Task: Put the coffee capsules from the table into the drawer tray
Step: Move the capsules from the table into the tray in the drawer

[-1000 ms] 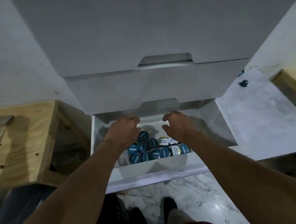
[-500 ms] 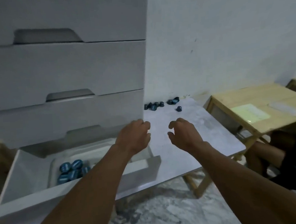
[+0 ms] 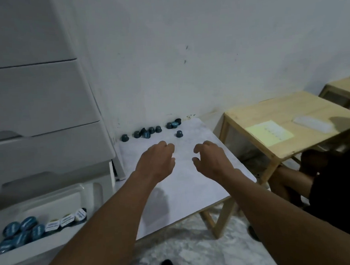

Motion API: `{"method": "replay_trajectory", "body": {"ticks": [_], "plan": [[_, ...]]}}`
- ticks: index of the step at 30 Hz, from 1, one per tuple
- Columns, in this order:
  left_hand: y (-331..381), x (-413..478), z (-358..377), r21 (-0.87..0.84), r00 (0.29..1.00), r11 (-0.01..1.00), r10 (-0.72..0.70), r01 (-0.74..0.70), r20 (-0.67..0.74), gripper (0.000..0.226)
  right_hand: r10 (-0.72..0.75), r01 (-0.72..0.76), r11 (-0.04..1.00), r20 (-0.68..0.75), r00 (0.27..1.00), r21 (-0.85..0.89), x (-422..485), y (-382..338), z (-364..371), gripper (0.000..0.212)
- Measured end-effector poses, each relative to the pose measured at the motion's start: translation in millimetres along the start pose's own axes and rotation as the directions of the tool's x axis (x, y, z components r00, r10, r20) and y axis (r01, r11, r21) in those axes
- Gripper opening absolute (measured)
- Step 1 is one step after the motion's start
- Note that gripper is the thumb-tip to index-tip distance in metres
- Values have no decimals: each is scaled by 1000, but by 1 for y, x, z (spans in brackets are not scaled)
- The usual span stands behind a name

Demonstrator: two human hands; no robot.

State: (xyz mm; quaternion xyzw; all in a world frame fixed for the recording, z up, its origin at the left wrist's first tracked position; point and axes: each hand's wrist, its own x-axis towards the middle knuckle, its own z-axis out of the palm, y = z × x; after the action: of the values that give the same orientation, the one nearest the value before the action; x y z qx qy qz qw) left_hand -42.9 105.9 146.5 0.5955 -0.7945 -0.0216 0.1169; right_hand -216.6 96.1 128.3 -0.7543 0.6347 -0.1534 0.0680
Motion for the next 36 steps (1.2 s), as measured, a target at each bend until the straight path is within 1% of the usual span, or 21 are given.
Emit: {"method": "replay_trajectory", "body": {"ticks": [6, 11, 15, 21, 26, 33, 36], "plan": [[-29, 78, 29, -5, 997, 997, -74, 74, 36, 24, 1, -1, 1000, 37, 999, 9, 78, 21, 24, 23], [-51, 153, 65, -56, 985, 990, -125, 133, 121, 25, 48, -46, 999, 101, 994, -20, 152, 50, 48, 24], [-63, 199, 87, -119, 977, 977, -162, 178, 136, 23, 61, -62, 998, 127, 990, 4, 203, 65, 62, 29], [-69, 242, 126, -179, 942, 934, -274, 309, 194, 19, 92, -99, 995, 210, 973, 27, 264, 90, 93, 29], [-67, 275, 159, -236, 905, 878, -375, 416, 200, 19, 104, -124, 990, 264, 959, 62, 313, 105, 117, 30], [-66, 302, 199, -265, 862, 831, -414, 490, 293, 20, 141, -181, 976, 285, 948, 121, 369, 115, 156, 21], [-71, 311, 213, -289, 864, 824, -404, 486, 301, 24, 177, -225, 964, 292, 940, 140, 385, 113, 169, 17]]}}
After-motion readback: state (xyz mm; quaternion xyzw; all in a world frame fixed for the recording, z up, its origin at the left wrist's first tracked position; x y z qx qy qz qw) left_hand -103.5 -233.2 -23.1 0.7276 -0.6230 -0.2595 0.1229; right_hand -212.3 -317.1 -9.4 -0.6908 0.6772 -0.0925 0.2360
